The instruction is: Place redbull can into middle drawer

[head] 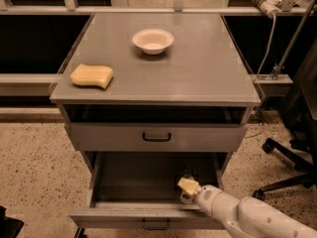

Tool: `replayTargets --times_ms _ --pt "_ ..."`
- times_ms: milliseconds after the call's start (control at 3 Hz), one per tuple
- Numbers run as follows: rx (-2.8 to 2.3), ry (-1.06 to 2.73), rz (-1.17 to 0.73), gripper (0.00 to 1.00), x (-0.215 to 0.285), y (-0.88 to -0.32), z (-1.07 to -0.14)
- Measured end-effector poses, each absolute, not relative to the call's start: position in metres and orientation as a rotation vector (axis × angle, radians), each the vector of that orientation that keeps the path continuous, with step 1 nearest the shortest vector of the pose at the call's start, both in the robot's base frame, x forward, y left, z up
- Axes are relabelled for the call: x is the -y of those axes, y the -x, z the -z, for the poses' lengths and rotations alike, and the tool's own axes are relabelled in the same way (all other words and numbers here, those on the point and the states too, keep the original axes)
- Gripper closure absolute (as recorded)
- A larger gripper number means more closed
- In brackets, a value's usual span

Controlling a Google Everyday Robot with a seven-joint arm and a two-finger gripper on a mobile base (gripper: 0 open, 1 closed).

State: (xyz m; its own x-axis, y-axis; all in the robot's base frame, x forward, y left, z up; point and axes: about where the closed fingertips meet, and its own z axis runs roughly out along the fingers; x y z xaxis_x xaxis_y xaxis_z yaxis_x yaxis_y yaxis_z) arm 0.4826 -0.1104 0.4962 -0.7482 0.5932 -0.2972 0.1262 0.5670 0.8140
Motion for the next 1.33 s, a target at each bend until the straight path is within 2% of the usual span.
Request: replayTargets --times_ms 667,1333 --pt "-2.357 -0.429 -0.929 1.00 0.078 -0.487 -0.445" --pt "-2.361 -0.422 -0.925 0.50 0.075 -0.489 -0.444"
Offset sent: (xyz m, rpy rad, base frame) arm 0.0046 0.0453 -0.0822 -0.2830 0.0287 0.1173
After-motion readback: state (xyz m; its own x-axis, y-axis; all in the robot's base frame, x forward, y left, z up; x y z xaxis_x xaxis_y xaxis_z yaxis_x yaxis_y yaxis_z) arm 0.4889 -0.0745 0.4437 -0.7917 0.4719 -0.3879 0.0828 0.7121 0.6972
